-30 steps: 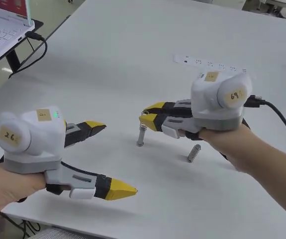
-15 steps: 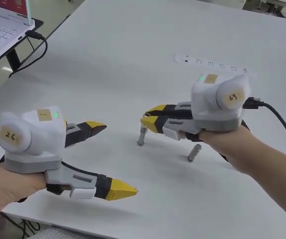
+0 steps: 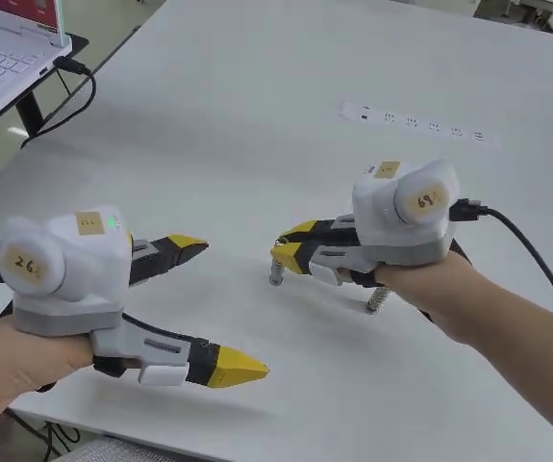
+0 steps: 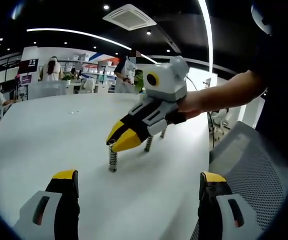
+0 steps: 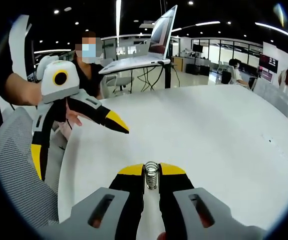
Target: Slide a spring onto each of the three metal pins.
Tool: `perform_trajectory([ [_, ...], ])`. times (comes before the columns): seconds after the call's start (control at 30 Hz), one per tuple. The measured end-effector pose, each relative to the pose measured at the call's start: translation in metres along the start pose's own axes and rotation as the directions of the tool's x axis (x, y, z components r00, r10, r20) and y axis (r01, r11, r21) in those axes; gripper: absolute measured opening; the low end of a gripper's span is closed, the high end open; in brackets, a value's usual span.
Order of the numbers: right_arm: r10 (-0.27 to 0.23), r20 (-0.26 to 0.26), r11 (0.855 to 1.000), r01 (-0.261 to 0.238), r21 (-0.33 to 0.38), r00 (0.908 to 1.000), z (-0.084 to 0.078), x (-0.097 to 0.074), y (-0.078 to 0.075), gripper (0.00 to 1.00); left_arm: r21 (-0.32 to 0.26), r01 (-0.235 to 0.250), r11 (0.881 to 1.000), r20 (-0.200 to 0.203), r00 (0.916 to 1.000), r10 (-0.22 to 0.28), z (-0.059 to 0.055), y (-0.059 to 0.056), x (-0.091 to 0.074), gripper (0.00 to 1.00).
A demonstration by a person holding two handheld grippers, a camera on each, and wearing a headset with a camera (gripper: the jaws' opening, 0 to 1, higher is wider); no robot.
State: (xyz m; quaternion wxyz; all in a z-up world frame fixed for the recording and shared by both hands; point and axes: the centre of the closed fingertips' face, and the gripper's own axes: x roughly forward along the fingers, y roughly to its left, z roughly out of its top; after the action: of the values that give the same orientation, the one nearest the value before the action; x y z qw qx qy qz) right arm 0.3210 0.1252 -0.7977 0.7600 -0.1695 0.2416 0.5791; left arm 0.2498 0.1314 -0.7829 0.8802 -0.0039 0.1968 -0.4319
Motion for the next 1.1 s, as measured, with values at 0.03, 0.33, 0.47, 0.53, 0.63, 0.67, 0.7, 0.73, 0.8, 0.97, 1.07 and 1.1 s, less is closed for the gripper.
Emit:
perform_trajectory([
  [0.03,0.001,-0.002,1.0,-0.001,-0.001,1.0,-0.001,0.001,0.001,0.07,-0.001,0.0,1.0,0.0,1.0,0.0,0.0,0.0,0.0,0.98],
  [0.33,0.001,-0.037,1.0,-0.001,-0.013,0.9993,-0.012,0.008,0.004,0.08,-0.002,0.002,1.0,0.001,1.0,-0.002,0.0,0.0,0.001,0.98],
  [0.47,0.001,-0.032,1.0,-0.002,-0.023,0.9995,-0.012,0.008,0.006,0.08,0.0,0.003,1.0,0.001,1.0,-0.003,0.0,-0.001,0.001,0.98],
  [0.53,0.0,-0.036,0.999,-0.001,-0.037,0.9994,-0.012,0.007,0.005,0.08,-0.001,0.004,1.0,0.002,1.0,-0.004,0.001,-0.001,0.001,0.98],
  [0.63,0.006,-0.047,0.999,-0.009,-0.051,0.9989,-0.012,0.007,0.005,0.08,0.001,0.004,1.0,0.002,1.0,-0.004,0.002,-0.001,0.001,0.98],
  [0.67,0.005,-0.052,0.998,-0.008,-0.059,0.9987,-0.012,0.008,0.005,0.08,0.002,0.004,1.0,0.003,1.0,-0.004,0.002,-0.001,0.001,0.98],
  [0.7,0.006,-0.056,0.998,-0.009,-0.063,0.9984,-0.012,0.008,0.006,0.08,0.002,0.004,1.0,0.003,1.0,-0.004,0.003,-0.001,0.001,0.98],
  [0.73,0.008,-0.058,0.998,-0.011,-0.064,0.9983,-0.012,0.008,0.006,0.08,0.002,0.006,1.0,0.001,1.0,-0.006,0.003,-0.002,0.001,0.98],
  [0.8,0.006,-0.068,0.997,-0.01,-0.072,0.9977,-0.014,0.009,0.006,0.08,0.006,0.007,1.0,-0.001,1.0,-0.007,0.003,-0.002,0.002,0.98],
  [0.97,0.0,-0.09,0.996,-0.009,-0.093,0.996,-0.017,0.009,0.007,0.08,0.005,0.005,1.0,0.0,1.0,-0.005,0.004,-0.002,0.001,0.98],
  [1.07,-0.001,-0.093,0.996,-0.007,-0.092,0.9956,-0.017,0.009,0.005,0.09,0.006,0.005,1.0,-0.002,1.0,-0.005,0.004,-0.003,0.001,0.98],
  [1.1,0.0,-0.092,0.996,-0.008,-0.09,0.9958,-0.016,0.009,0.005,0.09,0.007,0.004,1.0,-0.003,1.0,-0.004,0.004,-0.003,0.0,0.98],
])
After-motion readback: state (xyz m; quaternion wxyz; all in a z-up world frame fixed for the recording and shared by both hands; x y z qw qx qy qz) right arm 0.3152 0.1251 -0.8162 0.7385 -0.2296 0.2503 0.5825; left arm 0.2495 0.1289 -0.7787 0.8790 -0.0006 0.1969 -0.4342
